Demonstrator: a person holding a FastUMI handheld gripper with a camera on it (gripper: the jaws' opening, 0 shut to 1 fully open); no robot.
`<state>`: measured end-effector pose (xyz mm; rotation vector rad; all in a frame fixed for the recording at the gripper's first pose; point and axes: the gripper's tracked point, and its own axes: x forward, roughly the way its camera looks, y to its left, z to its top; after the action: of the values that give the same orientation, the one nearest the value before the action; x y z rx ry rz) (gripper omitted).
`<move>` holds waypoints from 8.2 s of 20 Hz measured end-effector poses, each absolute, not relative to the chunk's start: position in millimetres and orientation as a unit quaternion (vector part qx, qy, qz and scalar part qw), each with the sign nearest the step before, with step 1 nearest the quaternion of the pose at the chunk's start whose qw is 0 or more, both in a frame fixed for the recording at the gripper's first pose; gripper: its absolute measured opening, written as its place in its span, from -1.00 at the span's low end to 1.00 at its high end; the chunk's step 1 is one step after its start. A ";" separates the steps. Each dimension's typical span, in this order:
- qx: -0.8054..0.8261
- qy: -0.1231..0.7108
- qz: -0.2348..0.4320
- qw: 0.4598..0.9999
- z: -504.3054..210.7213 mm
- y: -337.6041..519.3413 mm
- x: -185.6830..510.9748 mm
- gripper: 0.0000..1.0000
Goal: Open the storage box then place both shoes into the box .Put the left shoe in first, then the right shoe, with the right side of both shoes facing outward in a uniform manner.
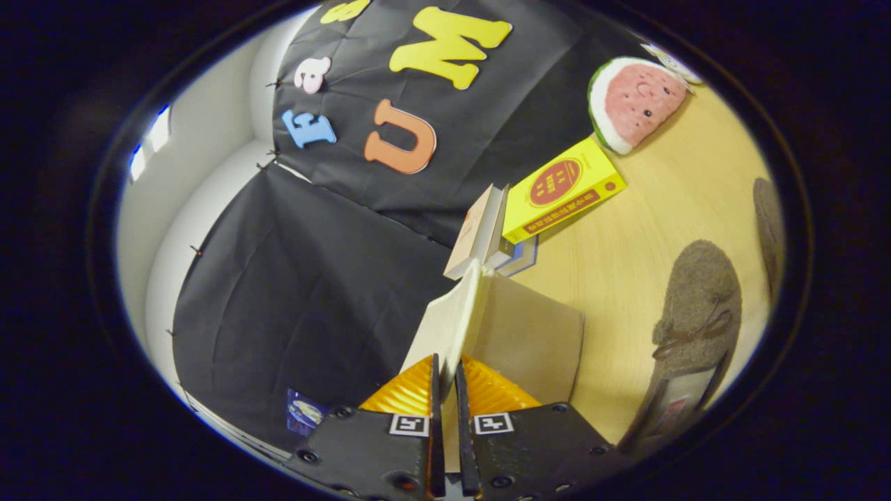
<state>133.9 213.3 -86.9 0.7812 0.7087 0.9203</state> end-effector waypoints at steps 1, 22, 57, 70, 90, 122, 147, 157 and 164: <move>0.354 0.324 0.428 0.766 -79.0 213.2 131.9 -0.81; 0.259 0.257 0.442 0.819 67.9 354.5 78.9 -0.72; 0.233 0.216 0.458 0.830 84.2 398.9 56.4 0.91; 0.138 0.246 0.274 0.919 -9.4 212.0 104.5 0.91; 0.023 0.439 0.089 0.894 -218.9 31.7 126.2 0.81; 0.112 0.461 0.110 0.874 -128.6 57.3 90.3 -0.99; 0.093 0.429 0.152 0.886 -84.9 315.7 103.8 -0.99; 0.061 0.507 0.100 0.854 -168.9 341.5 126.6 -0.99; 0.021 0.533 0.105 0.840 -190.7 352.6 118.2 -0.99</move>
<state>118.2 352.6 -190.7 0.0453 1.1263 0.2217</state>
